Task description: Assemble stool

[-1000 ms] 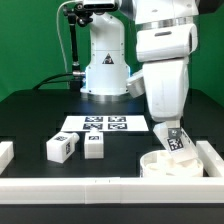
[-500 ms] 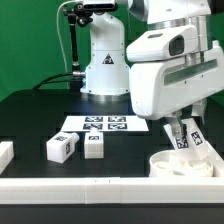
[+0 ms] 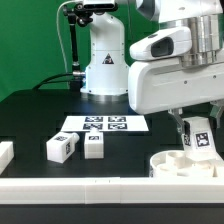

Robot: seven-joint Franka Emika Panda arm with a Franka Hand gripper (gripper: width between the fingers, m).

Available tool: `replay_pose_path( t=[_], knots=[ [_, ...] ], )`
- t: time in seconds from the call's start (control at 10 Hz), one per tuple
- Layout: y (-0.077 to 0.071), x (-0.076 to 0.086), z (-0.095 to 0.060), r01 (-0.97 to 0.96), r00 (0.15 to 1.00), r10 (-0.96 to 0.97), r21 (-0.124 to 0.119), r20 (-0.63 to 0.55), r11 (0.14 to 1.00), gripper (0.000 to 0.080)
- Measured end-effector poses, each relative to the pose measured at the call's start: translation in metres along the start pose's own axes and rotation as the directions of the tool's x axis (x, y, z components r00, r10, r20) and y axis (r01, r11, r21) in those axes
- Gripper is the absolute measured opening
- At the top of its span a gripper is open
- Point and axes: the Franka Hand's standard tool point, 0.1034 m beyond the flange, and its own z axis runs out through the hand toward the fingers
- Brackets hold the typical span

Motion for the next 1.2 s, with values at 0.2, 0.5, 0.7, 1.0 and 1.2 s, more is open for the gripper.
replay_pose_path(
  t=[0.2, 0.5, 0.7, 1.0, 1.2],
  knots=[
    [-0.0011, -0.0002, 0.0009, -0.181, 0.983, 0.181, 0.005, -0.006, 0.983, 0.0340],
    [-0.0032, -0.0006, 0.0010, -0.379, 0.925, 0.379, 0.011, -0.025, 0.926, 0.0340],
    [-0.0039, -0.0005, 0.0010, -0.508, 0.861, 0.509, 0.027, -0.017, 0.861, 0.0340],
    [-0.0045, -0.0006, 0.0013, -0.664, 0.747, 0.665, 0.048, 0.002, 0.746, 0.0340],
    [-0.0082, -0.0012, 0.0020, -0.855, 0.518, 0.854, 0.066, 0.045, 0.515, 0.0340]
  ],
)
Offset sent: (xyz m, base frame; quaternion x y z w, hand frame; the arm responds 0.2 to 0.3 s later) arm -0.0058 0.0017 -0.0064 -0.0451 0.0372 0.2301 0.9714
